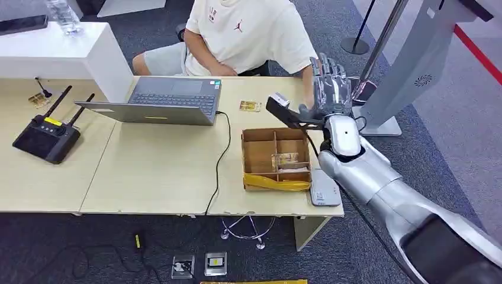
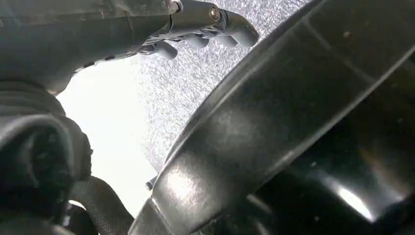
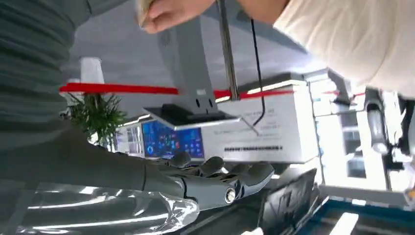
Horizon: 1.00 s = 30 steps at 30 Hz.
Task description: Pass the card to the sensor for recognition and then transmit it.
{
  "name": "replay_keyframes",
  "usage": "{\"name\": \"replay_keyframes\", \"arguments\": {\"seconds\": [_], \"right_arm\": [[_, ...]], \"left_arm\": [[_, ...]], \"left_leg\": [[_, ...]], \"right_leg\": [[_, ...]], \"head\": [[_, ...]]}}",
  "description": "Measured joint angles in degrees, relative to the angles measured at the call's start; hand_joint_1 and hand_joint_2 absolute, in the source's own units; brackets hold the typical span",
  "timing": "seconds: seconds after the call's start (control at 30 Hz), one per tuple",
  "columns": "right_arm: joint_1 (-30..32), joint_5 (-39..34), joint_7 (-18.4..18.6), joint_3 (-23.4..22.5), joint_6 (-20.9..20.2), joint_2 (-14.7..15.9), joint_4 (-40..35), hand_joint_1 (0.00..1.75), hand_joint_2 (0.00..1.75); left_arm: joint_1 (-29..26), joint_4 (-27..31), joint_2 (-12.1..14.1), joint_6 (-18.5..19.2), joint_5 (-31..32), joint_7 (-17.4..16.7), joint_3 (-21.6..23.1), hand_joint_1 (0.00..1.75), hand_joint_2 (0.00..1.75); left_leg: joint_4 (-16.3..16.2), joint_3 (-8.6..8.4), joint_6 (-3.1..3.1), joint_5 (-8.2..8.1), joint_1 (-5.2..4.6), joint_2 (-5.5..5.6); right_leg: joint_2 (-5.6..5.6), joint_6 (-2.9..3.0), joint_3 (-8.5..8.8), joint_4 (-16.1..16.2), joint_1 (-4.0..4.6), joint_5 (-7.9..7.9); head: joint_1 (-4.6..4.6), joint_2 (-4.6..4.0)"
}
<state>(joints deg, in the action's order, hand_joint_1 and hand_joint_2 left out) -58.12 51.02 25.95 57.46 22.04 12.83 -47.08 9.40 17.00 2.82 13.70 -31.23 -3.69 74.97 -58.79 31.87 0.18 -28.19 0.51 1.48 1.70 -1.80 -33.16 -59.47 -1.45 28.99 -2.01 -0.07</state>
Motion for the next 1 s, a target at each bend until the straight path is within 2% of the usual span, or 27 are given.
{"name": "replay_keyframes", "arguments": {"seconds": [0.1,0.23,0.33,0.43,0.53,0.63,0.73,0.83,0.9,1.0], "right_arm": [[2.8,3.6,4.0,-1.5,3.5,3.5,-4.4,0.0,1.75],[9.1,4.1,7.9,-5.9,8.5,9.5,-10.6,0.0,1.75],[14.9,2.7,9.5,-10.6,13.2,13.9,-14.9,0.0,1.75],[21.5,1.1,9.3,-16.7,14.1,17.9,-18.7,0.0,1.75],[30.0,0.3,6.3,-25.4,14.2,19.8,-22.7,0.0,1.75],[37.7,-2.8,0.5,-35.1,14.2,19.6,-24.9,0.0,1.75],[43.8,-7.1,-7.0,-45.8,14.2,18.1,-24.8,0.0,1.75],[47.1,-10.5,-14.6,-56.4,14.2,15.4,-22.0,0.0,1.75],[48.5,-11.5,-16.8,-62.3,14.2,13.9,-19.2,0.0,1.75],[50.1,-11.6,-17.3,-68.9,14.2,11.6,-16.6,0.0,1.75]], "left_arm": [[-0.2,0.0,0.0,0.0,-1.2,0.3,0.0,0.0,0.0],[-0.6,0.0,-0.1,0.0,-3.0,0.7,-0.1,0.0,0.0],[-0.8,-0.1,-0.2,0.0,-4.2,0.7,-0.6,0.0,0.0],[-0.9,-0.1,-0.2,0.0,-5.0,0.7,-0.7,0.0,0.0],[-1.0,-0.1,-0.2,0.0,-6.1,0.7,-1.0,0.0,0.0],[-1.2,-0.1,-0.2,0.0,-7.7,1.1,-1.2,0.0,0.0],[-1.2,-0.1,-0.2,0.0,-8.5,2.1,-2.5,0.0,0.0],[-1.4,-0.1,-0.3,0.0,-8.8,2.2,-3.5,0.0,0.0],[-1.4,-0.1,-0.3,0.0,-8.9,2.2,-3.9,0.0,0.0],[-1.4,-0.1,-0.3,0.0,-8.9,2.2,-4.5,0.0,0.0]], "left_leg": [[0.0,-0.04,0.0,0.0,0.0,0.0],[0.0,-0.05,0.06,-0.05,0.0,0.01],[0.0,-0.07,0.12,-0.09,0.0,0.01],[0.0,-0.07,0.15,-0.15,0.0,0.0],[0.0,-0.02,0.17,-0.16,0.0,0.03],[0.0,0.05,0.16,-0.17,0.02,0.17],[0.0,0.11,0.16,-0.16,0.01,0.34],[0.0,0.08,0.16,-0.16,-0.01,0.34],[0.0,0.09,0.16,-0.16,-0.01,0.33],[0.0,0.07,0.16,-0.16,-0.02,0.24]], "right_leg": [[0.0,0.0,0.04,0.0,0.0,0.0],[-0.03,0.0,0.11,0.1,0.0,0.0],[-0.02,-0.01,0.14,0.2,0.0,0.0],[-0.03,-0.01,0.17,0.2,0.01,0.0],[-0.17,-0.02,0.19,0.2,0.01,0.01],[-0.27,-0.02,0.14,0.2,0.02,0.03],[-0.55,-0.01,0.18,0.2,0.02,0.09],[-0.54,-0.01,0.15,0.2,0.01,0.09],[-0.53,-0.01,0.17,0.2,0.01,0.09],[-0.33,-0.01,0.12,0.2,0.0,0.09]], "head": [[0.0,0.0],[0.0,0.0],[-0.02,0.0],[0.02,0.0],[0.04,0.0],[0.07,0.0],[0.04,0.0],[0.02,0.0],[0.0,0.0],[0.04,0.0]]}}
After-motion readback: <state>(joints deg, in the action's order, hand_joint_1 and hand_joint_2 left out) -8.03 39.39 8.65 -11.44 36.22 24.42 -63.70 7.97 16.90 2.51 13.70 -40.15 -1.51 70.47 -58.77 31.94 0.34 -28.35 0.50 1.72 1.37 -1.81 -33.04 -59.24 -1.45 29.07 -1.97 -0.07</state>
